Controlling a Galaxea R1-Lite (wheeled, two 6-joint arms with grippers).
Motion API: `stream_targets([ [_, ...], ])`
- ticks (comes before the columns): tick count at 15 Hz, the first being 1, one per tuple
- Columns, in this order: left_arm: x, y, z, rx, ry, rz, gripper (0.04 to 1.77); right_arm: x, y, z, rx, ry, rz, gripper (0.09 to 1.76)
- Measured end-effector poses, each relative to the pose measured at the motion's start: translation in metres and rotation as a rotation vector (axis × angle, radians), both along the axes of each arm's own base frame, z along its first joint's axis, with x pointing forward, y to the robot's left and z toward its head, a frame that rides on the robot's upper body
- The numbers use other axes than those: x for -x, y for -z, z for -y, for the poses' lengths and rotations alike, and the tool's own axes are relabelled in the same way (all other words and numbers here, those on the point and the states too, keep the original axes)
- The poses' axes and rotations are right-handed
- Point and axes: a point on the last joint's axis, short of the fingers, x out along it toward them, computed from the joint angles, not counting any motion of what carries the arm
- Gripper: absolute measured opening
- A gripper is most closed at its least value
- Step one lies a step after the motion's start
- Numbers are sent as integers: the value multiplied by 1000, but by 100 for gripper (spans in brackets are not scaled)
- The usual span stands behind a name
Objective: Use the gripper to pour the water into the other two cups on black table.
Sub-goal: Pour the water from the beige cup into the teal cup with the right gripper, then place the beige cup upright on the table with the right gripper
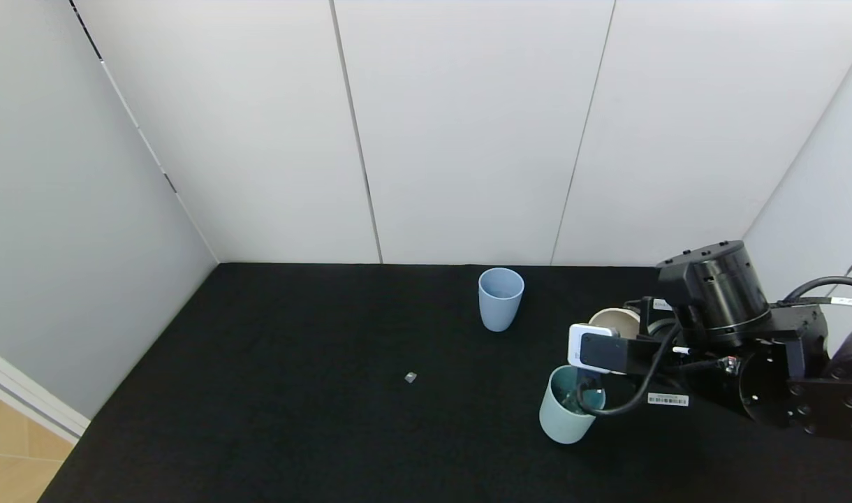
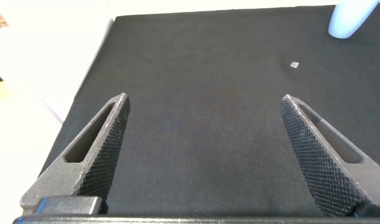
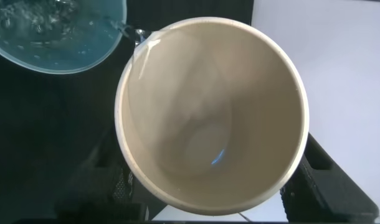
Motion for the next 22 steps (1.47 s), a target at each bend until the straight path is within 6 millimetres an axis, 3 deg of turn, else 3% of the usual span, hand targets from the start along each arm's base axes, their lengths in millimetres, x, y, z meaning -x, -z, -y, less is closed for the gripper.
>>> stream_targets([
  [7, 0, 0, 0, 0, 0, 0, 172, 0, 2, 3, -153, 16, -43, 128],
  [12, 0, 0, 0, 0, 0, 0, 172, 0, -2, 6, -476, 58, -119, 128],
  [18, 0, 0, 0, 0, 0, 0, 172, -10, -11, 48, -758, 110, -87, 128],
  [22, 0, 0, 0, 0, 0, 0, 172, -17, -1, 77, -895, 165, -43, 128],
])
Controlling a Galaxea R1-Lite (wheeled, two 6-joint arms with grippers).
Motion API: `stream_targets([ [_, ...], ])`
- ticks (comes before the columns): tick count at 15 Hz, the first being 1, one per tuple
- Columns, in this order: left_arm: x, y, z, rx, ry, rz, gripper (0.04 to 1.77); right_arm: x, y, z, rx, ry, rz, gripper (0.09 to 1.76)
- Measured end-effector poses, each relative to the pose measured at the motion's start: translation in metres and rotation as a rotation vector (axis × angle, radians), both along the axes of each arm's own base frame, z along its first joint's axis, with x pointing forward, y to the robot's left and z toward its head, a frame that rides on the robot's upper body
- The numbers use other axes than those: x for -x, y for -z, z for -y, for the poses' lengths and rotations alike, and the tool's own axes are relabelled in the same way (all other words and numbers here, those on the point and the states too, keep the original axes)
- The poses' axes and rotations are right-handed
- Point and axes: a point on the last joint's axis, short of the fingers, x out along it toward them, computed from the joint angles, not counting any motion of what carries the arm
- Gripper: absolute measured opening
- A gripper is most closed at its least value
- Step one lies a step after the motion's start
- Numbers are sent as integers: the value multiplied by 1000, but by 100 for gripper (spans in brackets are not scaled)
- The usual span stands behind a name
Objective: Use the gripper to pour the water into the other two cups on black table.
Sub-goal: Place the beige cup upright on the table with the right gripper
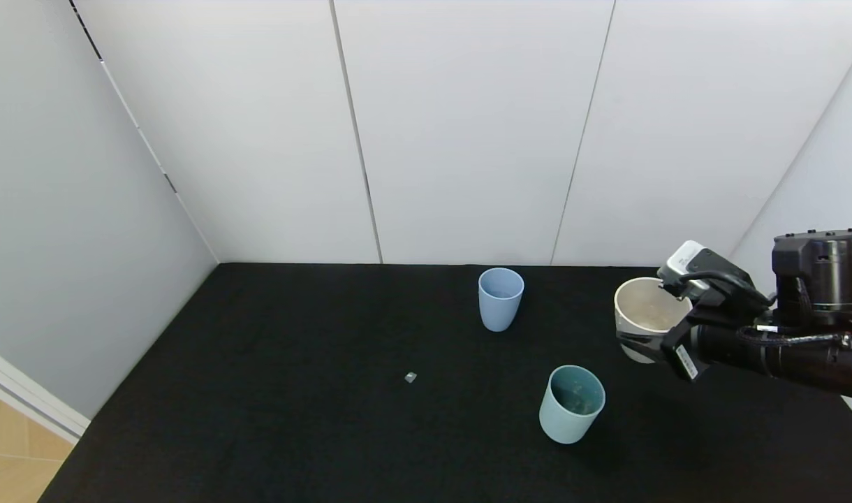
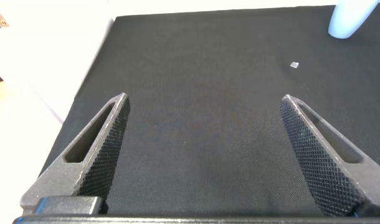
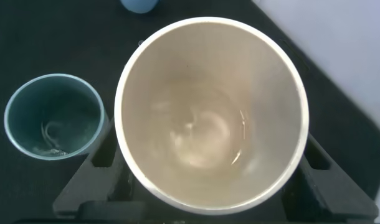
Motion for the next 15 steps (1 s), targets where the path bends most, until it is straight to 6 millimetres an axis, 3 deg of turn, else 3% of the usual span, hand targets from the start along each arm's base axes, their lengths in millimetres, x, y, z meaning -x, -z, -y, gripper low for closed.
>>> stream_targets([
  [6, 0, 0, 0, 0, 0, 0, 172, -24, 14, 23, -162, 86, 26, 128],
  [15, 0, 0, 0, 0, 0, 0, 172, -69, 67, 32, -249, 154, 30, 128],
])
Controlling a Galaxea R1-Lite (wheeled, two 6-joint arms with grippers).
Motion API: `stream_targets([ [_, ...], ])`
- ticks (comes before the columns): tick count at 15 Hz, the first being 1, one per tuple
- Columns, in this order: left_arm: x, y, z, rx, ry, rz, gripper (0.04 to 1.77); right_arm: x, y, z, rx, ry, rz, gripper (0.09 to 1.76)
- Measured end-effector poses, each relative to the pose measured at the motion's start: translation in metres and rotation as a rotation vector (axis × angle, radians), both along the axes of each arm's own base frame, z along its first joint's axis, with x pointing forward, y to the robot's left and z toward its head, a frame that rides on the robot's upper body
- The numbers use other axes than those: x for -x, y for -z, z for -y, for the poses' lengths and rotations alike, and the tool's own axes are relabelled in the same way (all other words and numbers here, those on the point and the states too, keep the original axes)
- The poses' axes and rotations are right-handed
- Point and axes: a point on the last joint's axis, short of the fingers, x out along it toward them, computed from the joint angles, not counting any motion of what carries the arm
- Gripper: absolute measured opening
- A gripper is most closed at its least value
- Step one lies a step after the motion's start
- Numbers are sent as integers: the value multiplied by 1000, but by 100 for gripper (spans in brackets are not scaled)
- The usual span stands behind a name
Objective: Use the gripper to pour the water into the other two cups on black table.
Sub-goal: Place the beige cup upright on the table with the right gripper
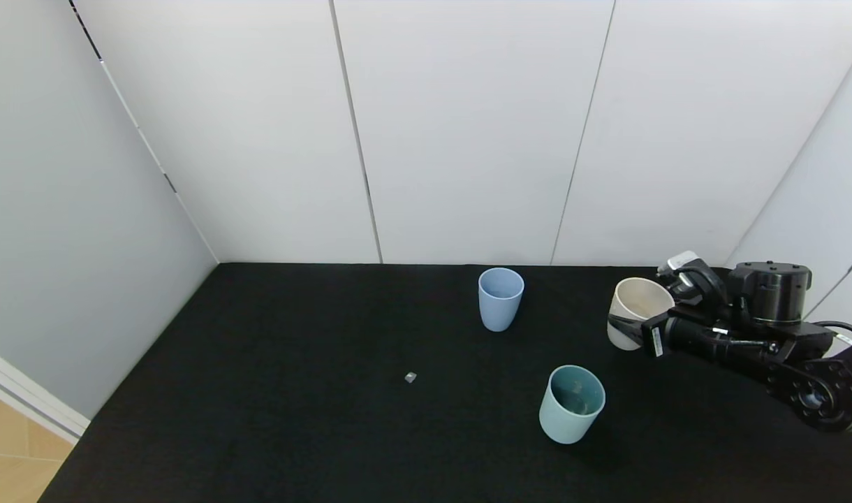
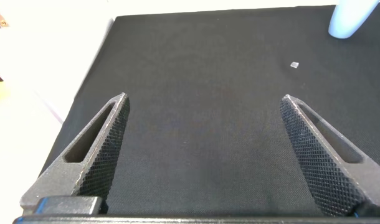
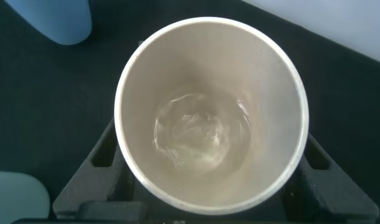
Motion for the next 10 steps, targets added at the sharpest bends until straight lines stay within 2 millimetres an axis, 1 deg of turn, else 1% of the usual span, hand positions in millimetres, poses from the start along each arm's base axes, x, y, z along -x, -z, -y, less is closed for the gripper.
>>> stream_targets([
  [6, 0, 0, 0, 0, 0, 0, 172, -18, 17, 3, -24, 19, -31, 128],
  [10, 0, 0, 0, 0, 0, 0, 172, -21, 23, 4, -25, 26, -47, 128],
])
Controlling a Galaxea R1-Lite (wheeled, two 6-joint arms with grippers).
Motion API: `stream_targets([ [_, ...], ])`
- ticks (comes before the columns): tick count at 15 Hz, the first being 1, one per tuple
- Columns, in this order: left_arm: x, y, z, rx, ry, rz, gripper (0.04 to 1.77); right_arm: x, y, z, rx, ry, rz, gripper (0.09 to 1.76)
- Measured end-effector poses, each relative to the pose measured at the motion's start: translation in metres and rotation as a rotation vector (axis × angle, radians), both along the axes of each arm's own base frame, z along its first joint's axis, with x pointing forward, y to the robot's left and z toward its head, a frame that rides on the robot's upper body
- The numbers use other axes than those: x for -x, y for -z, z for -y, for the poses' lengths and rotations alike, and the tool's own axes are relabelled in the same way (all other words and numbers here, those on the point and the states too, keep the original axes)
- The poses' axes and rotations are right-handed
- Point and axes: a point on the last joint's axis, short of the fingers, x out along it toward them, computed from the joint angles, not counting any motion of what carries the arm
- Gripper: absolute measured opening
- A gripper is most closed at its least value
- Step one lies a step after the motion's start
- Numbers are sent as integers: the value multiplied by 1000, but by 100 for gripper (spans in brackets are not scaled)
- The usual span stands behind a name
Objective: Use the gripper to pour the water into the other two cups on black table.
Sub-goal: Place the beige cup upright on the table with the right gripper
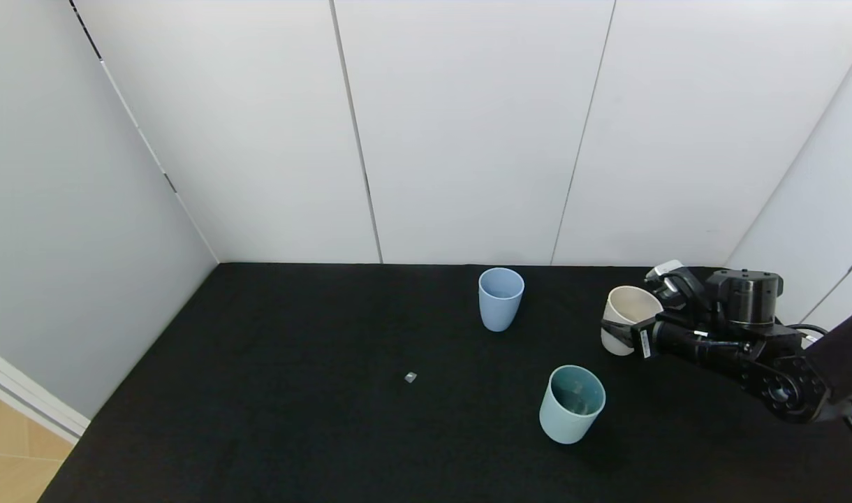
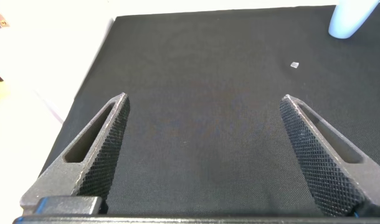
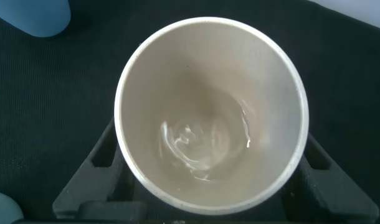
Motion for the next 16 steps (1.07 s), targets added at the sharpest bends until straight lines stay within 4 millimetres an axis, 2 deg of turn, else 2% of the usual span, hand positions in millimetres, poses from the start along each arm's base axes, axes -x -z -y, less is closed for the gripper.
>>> stream_targets([
  [8, 0, 0, 0, 0, 0, 0, 172, -4, 11, 0, 3, 0, -24, 128],
  [11, 0, 0, 0, 0, 0, 0, 172, -4, 12, 0, 5, 0, -26, 142],
  [16, 0, 0, 0, 0, 0, 0, 172, -4, 8, 1, 2, 2, -18, 155],
])
